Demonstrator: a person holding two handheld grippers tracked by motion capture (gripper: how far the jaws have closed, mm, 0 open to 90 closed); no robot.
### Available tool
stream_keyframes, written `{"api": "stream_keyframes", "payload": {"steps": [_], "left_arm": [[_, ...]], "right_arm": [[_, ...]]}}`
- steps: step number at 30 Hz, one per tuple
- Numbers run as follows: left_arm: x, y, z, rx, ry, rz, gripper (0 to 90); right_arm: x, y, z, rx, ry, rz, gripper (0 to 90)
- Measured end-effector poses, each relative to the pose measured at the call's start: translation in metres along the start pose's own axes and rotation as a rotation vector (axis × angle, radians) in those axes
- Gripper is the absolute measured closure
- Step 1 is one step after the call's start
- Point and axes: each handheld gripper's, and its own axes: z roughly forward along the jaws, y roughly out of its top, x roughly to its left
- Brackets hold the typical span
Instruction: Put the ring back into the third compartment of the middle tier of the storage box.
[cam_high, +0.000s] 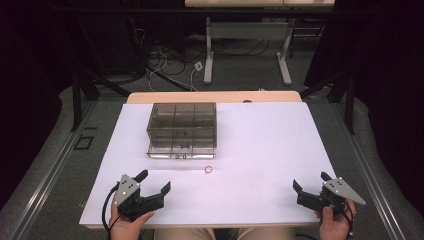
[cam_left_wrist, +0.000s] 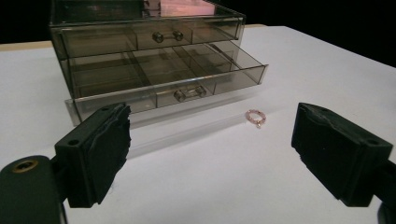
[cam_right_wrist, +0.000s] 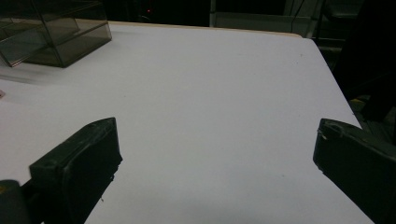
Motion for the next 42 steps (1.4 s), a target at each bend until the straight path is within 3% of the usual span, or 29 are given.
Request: {"api": "stream_keyframes", "payload": {"steps": [12,14,17,18,33,42], "left_arm": [[-0.010,0.012,0.016,0.024,-0.038,0.012,15.9],[-0.012,0.015,0.018,0.024,-0.048,0.007,16.3],[-0.014,0.019,0.022,0.030,-0.063,0.003,16.3],[-0.014,0.021,0.023,0.026,-0.064,0.007,16.3],[-0.019,0.039,0.035,0.016,-0.082,0.020,16.6],[-0.025,0.047,0.050,0.011,-0.107,-0.010,19.4]], "right_arm": [[0.000,-0.001,0.001,-0.001,0.007,-0.001,0.6],[0.000,-0.001,0.000,-0.001,-0.010,0.008,0.7],[0.000,-0.002,0.004,-0.043,-0.008,0.013,0.7],[-0.001,-0.001,0.000,0.007,0.003,0.006,0.7],[-0.001,-0.002,0.002,-0.005,-0.001,0.004,1.0],[-0.002,-0.003,0.003,-0.008,-0.009,-0.003,1.1]]}}
